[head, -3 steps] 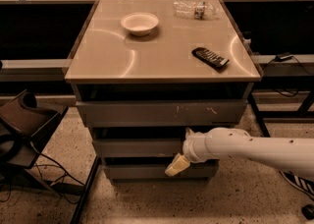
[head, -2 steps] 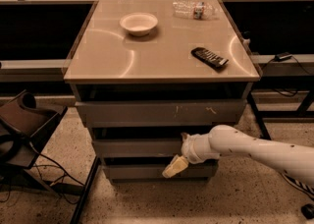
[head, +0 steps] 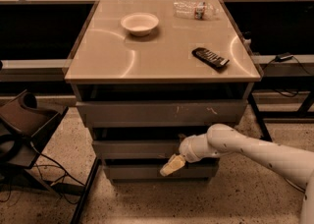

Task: Open middle drawer

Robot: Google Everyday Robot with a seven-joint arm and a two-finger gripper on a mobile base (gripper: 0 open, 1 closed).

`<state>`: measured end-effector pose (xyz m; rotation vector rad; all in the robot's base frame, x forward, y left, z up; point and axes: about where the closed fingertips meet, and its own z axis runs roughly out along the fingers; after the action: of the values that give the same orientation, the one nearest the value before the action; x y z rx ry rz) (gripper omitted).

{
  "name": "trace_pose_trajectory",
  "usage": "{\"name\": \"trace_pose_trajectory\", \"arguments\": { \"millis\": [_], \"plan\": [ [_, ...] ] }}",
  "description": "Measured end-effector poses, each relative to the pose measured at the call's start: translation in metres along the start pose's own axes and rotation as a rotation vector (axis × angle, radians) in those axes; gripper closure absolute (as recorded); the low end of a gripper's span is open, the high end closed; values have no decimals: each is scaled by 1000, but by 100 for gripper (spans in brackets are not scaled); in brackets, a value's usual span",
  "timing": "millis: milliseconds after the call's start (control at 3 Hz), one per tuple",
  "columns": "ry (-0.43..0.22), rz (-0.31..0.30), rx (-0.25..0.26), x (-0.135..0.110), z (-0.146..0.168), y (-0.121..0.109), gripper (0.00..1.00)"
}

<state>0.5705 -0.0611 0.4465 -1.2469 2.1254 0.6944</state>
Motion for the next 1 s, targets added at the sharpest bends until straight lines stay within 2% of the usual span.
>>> {"name": "trace_pose_trajectory", "arguments": {
  "millis": [333,667,1000],
  "plan": [
    [-16,-52,19,-13,-2,2,0],
    [-52,-100,156,-50,-27,-26,0],
    [-55,-101,163,-44,-24,-24,0]
  ]
}}
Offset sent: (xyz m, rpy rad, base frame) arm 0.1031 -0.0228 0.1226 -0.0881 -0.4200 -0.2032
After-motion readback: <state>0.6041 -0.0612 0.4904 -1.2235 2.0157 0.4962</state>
